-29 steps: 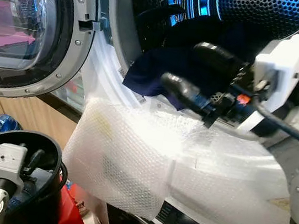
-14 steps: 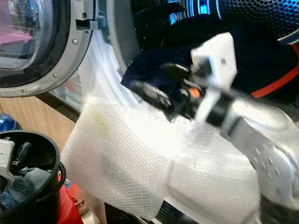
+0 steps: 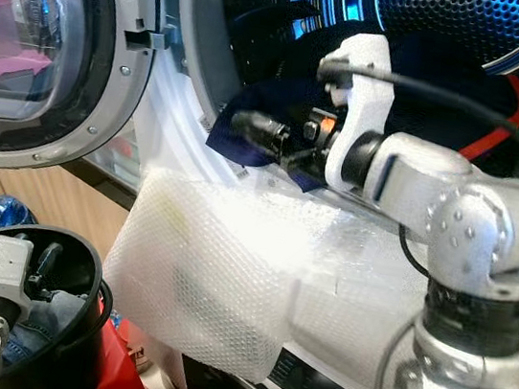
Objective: Clothes washing
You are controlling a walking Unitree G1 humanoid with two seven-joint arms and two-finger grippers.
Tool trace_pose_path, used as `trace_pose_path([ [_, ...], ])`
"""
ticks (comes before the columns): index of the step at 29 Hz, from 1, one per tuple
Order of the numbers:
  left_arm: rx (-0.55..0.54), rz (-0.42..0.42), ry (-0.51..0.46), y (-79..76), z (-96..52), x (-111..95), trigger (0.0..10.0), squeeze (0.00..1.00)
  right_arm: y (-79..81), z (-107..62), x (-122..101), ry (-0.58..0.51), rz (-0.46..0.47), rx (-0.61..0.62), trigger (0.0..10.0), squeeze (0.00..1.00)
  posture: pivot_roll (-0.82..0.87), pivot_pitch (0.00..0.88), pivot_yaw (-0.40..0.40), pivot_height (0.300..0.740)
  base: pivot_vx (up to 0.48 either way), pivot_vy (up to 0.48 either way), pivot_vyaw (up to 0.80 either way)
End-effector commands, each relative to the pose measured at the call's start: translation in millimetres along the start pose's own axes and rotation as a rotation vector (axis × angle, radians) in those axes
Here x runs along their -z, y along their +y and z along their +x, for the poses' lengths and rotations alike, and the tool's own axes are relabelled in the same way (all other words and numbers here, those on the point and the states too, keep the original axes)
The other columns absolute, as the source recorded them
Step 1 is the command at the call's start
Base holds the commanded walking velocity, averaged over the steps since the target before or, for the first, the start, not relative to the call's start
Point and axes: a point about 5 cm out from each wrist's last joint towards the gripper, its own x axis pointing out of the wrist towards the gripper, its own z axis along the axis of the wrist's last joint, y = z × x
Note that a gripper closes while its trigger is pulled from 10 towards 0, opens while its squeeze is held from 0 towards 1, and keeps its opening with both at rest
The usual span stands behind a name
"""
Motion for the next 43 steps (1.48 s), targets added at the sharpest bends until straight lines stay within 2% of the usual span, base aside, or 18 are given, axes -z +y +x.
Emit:
trace_pose_path([
  [1, 0.000, 0.006, 0.005, 1.1, 1.0, 1, 10.0, 0.00, -4.4, -2.4, -8, -0.021, 0.014, 0.039, 10.0, 0.00, 0.02, 0.000, -0.026, 0.740, 0.000, 0.000, 0.00],
  [7, -0.002, 0.008, 0.008, 1.4, 0.7, 2, 10.0, 0.00, -15.7, 7.3, -9, -0.001, 0.069, 0.123, 10.0, 0.00, 0.02, 0.000, -0.027, 0.740, 0.000, 0.000, 0.00],
  [9, -0.009, 0.010, 0.009, 2.7, 0.6, 2, 10.0, 0.00, -33.8, 9.8, -16, -0.029, 0.103, 0.235, 10.0, 0.00, 0.03, 0.000, -0.027, 0.740, 0.000, 0.000, 0.00],
  [11, -0.009, 0.011, 0.009, 2.7, 0.7, 1, 10.0, 0.00, -43.9, 8.4, -22, -0.060, 0.118, 0.292, 10.0, 0.00, 0.03, 0.000, -0.028, 0.740, 0.000, 0.000, 0.00],
  [12, -0.011, 0.011, 0.009, 2.6, 0.9, 1, 10.0, 0.00, -58.9, 4.2, -29, -0.103, 0.112, 0.383, 10.0, 0.00, 0.03, 0.000, -0.028, 0.740, 0.000, 0.000, 0.00],
  [16, -0.013, 0.015, 0.009, 3.1, 1.2, 1, 10.0, 0.00, -91.7, -9.0, -45, -0.195, 0.106, 0.593, 10.0, 0.00, 0.03, 0.000, -0.026, 0.740, 0.000, 0.000, 0.00],
  [19, -0.014, 0.018, 0.009, 3.6, 1.1, 0, 10.0, 0.00, -99.3, -11.9, -49, -0.220, 0.099, 0.646, 10.0, 0.00, 0.03, 0.000, -0.026, 0.740, 0.000, 0.000, 0.00],
  [21, -0.017, 0.020, 0.010, 4.3, 1.3, 0, 10.0, 0.00, -108.5, -16.2, -53, -0.245, 0.058, 0.731, 10.0, 0.00, 0.04, 0.000, -0.027, 0.740, 0.000, 0.000, 0.00],
  [24, -0.016, 0.023, 0.009, 4.6, 2.3, 0, 10.0, 0.00, -113.7, -16.9, -54, -0.250, 0.017, 0.784, 10.0, 0.00, 0.04, 0.000, -0.022, 0.740, 0.000, 0.000, 0.00],
  [28, -0.017, 0.024, 0.008, 5.0, 3.0, -1, 10.0, 0.00, -122.9, -15.9, -50, -0.249, -0.010, 0.852, 10.0, 0.00, 0.03, 0.000, -0.022, 0.740, 0.000, 0.000, 0.00],
  [29, -0.014, 0.024, 0.008, 4.4, 3.4, -1, 10.0, 0.00, -128.8, -16.4, -46, -0.264, -0.009, 0.910, 10.0, 0.00, 0.03, 0.000, -0.021, 0.740, 0.000, 0.000, 0.00],
  [33, -0.007, 0.024, 0.008, 1.6, 3.9, -2, 10.0, 0.00, -133.8, -18.8, -45, -0.305, -0.017, 0.992, 10.0, 0.00, 0.03, 0.000, -0.021, 0.740, 0.000, 0.000, 0.00],
  [37, -0.003, 0.021, 0.007, -0.1, 3.5, -3, 10.0, 0.00, -128.9, -12.4, -48, -0.367, 0.040, 0.941, 10.0, 0.00, 0.05, 0.000, -0.020, 0.740, 0.000, 0.000, 0.00],
  [39, -0.009, 0.016, 0.011, 0.2, 2.4, -2, 10.0, 0.00, -118.4, 0.2, -49, -0.362, 0.039, 0.809, 10.0, 0.00, 0.05, 0.000, -0.023, 0.740, 0.000, 0.000, 0.00],
  [40, -0.009, 0.016, 0.012, 0.1, 2.1, -2, 10.0, 0.00, -117.5, 1.4, -49, -0.362, 0.042, 0.796, 10.0, 0.00, 0.05, 0.000, -0.026, 0.740, 0.000, 0.000, 0.00],
  [41, -0.008, 0.015, 0.013, -0.2, 1.6, -1, 10.0, 0.00, -110.1, 6.8, -53, -0.378, 0.047, 0.689, 10.0, 0.00, 0.05, 0.000, -0.026, 0.740, 0.000, 0.000, 0.00],
  [43, -0.007, 0.014, 0.013, -0.9, 1.4, -1, 10.0, 0.00, -102.0, 11.5, -57, -0.408, 0.070, 0.565, 10.0, 0.00, 0.04, 0.000, -0.029, 0.740, 0.000, 0.000, 0.00],
])
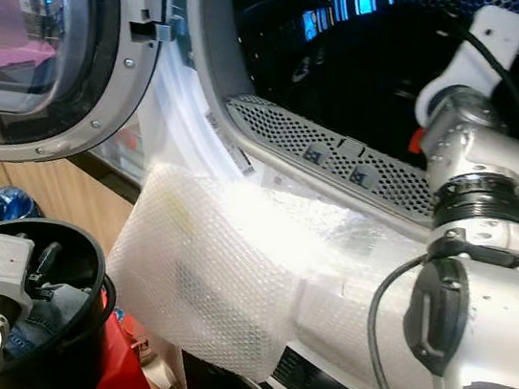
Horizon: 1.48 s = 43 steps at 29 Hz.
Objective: Clothes washing
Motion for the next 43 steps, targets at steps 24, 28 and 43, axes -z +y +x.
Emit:
trace_pose_path([
  [24, 0.032, -0.005, -0.012, -7.6, 1.7, -3, 10.0, 0.00, 55.8, -177.2, 18, -0.272, 0.029, -1.484, 10.0, 0.00, 0.01, 0.000, -0.020, 0.740, 0.000, 0.000, 0.00],
  [28, 0.066, -0.001, -0.016, -12.2, 1.6, -3, 10.0, 0.00, 68.7, -198.3, 34, -0.213, 0.100, -1.619, 10.0, 0.00, 0.01, 0.000, -0.019, 0.740, 0.000, 0.000, 0.00],
  [43, 1.107, 0.179, 0.161, -106.9, -41.9, 8, 10.0, 0.00, 20.4, -226.2, 252, 0.611, 0.215, -1.297, 10.0, 0.00, 0.05, 0.000, -0.031, 0.740, 0.000, 0.000, 0.00],
])
